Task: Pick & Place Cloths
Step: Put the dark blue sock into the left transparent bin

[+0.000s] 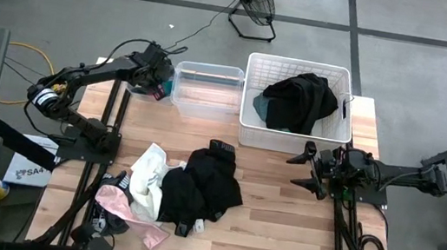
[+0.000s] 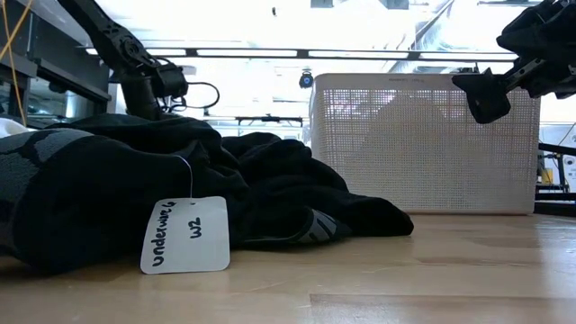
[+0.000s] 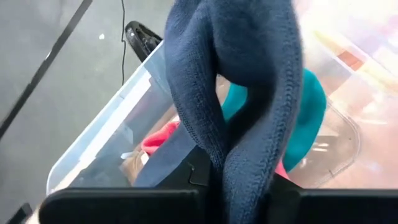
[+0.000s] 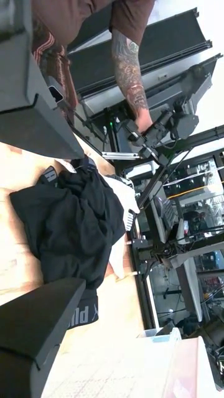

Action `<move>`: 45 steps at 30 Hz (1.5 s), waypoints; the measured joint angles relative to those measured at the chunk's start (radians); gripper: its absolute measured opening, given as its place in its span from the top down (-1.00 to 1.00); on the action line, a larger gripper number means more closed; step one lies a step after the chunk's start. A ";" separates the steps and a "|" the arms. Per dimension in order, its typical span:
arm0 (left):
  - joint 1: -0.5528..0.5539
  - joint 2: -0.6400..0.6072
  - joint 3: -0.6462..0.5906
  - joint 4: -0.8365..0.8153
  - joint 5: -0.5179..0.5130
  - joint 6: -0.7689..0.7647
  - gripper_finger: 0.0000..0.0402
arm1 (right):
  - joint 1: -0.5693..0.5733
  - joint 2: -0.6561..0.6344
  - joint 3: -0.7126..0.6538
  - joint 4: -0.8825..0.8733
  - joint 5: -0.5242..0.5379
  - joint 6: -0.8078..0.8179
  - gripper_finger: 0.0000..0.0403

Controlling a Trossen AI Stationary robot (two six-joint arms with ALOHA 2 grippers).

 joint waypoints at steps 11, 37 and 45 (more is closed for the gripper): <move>0.000 -0.035 0.000 0.006 -0.027 -0.058 0.42 | 0.000 0.000 0.000 0.000 0.000 0.000 -0.58; -0.001 -0.244 0.001 -0.112 0.046 -0.396 0.64 | 0.000 0.000 -0.001 0.000 0.000 0.000 -0.58; 0.000 -0.236 0.001 -0.108 0.056 -0.418 0.99 | 0.000 0.000 -0.001 0.000 0.000 0.000 -0.58</move>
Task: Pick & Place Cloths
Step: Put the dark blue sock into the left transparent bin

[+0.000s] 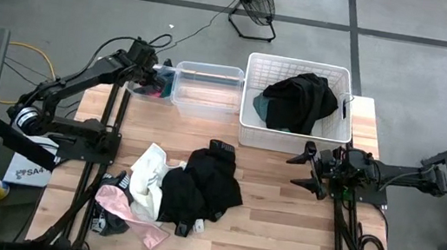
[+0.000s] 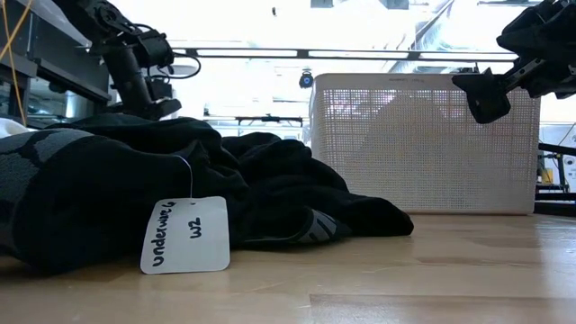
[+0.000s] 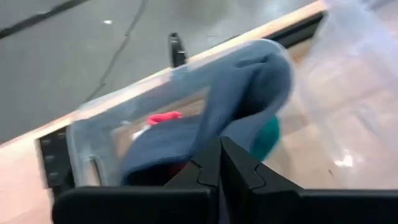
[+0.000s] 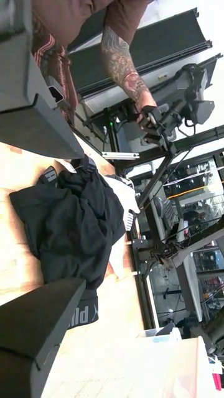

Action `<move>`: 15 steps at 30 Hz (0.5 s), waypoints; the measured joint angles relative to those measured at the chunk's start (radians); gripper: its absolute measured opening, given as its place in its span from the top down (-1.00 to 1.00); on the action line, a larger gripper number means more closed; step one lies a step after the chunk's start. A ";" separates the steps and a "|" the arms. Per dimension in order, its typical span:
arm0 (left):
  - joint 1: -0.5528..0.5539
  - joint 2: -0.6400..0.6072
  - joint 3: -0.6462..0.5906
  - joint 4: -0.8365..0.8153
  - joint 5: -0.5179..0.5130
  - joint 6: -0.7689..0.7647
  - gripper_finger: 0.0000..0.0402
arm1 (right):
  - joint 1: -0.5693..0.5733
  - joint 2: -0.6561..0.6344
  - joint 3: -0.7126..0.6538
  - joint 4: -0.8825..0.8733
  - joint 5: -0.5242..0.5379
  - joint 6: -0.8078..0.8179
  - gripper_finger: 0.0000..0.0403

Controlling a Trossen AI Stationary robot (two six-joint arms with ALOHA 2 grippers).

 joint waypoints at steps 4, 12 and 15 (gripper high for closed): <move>0.000 -0.008 0.000 0.002 0.064 0.004 0.99 | 0.000 0.000 0.000 0.000 0.000 0.000 -0.58; 0.000 -0.024 0.000 -0.054 0.226 0.110 1.00 | 0.000 0.000 0.000 0.000 0.000 0.000 -0.58; 0.000 -0.009 -0.002 -0.099 0.182 0.113 1.00 | 0.000 0.000 0.000 0.000 0.000 0.000 -0.58</move>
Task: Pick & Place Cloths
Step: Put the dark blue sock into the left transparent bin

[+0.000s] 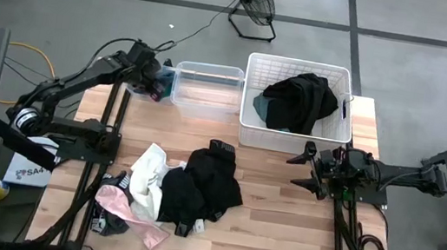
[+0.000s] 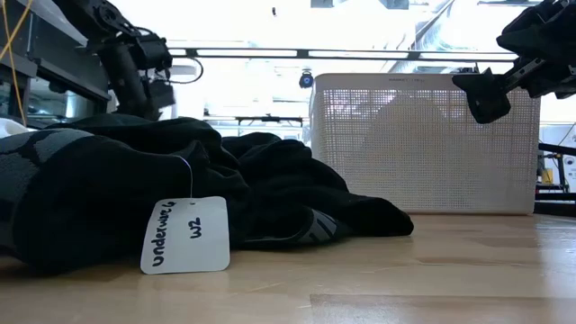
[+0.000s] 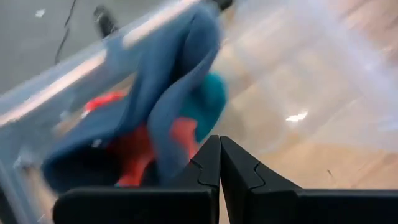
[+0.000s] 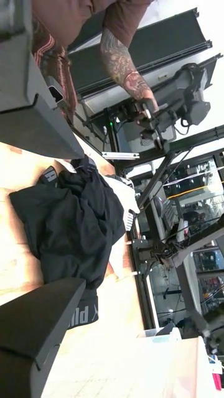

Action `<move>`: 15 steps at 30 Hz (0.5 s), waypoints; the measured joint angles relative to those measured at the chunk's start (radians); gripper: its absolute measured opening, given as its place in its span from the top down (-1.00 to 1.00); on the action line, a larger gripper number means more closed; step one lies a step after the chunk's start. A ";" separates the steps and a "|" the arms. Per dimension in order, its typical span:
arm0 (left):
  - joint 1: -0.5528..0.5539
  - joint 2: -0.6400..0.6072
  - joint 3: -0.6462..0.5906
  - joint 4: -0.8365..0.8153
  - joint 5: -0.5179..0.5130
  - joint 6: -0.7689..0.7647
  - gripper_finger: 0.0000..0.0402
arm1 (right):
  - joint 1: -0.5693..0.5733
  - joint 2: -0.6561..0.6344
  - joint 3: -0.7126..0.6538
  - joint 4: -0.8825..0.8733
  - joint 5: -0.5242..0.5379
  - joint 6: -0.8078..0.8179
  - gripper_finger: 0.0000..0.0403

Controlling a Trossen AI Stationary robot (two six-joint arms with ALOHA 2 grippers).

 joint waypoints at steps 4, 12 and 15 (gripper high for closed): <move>0.000 0.024 -0.029 0.020 -0.121 -0.036 1.00 | 0.000 0.000 0.000 0.000 0.000 0.000 -0.58; 0.000 0.054 -0.041 0.120 -0.248 -0.164 1.00 | 0.000 0.000 0.000 0.000 0.000 0.000 -0.58; 0.000 0.090 -0.041 0.134 -0.272 -0.208 1.00 | 0.000 0.000 0.000 0.000 0.000 0.000 -0.58</move>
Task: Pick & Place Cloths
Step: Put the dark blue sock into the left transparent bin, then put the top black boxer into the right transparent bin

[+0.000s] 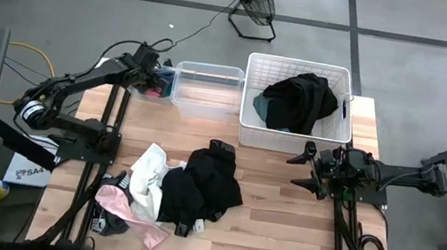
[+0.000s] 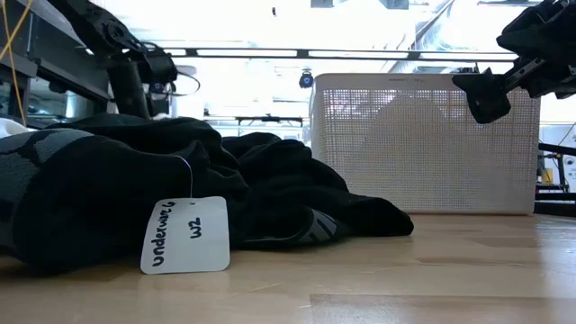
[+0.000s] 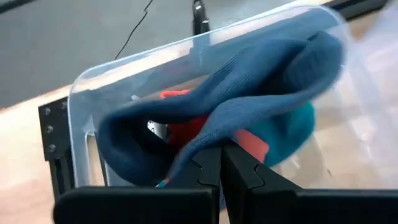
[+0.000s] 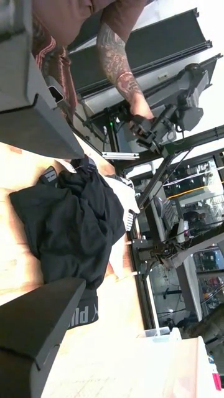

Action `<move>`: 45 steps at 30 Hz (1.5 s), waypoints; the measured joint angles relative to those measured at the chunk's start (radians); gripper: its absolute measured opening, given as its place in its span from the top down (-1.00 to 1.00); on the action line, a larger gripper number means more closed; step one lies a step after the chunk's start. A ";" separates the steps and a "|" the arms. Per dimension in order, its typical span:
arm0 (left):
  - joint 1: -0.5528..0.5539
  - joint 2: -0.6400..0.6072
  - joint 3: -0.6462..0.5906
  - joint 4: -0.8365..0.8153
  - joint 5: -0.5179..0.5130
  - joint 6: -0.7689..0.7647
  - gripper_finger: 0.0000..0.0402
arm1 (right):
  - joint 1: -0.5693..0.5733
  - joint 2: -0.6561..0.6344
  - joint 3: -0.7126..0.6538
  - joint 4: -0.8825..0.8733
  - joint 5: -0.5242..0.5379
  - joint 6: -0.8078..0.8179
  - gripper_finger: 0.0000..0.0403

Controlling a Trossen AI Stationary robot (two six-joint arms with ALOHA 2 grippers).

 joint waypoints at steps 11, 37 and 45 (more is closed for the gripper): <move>-0.019 0.166 -0.001 0.058 -0.111 -0.101 1.00 | 0.000 0.000 0.000 0.000 0.000 0.000 -0.58; -0.019 -0.010 0.202 -0.222 -0.086 -0.081 1.00 | 0.000 0.000 0.000 0.000 0.000 0.000 -0.58; -0.155 -0.149 0.205 -0.270 0.167 0.003 1.00 | 0.000 0.000 0.000 0.000 0.000 0.000 -0.58</move>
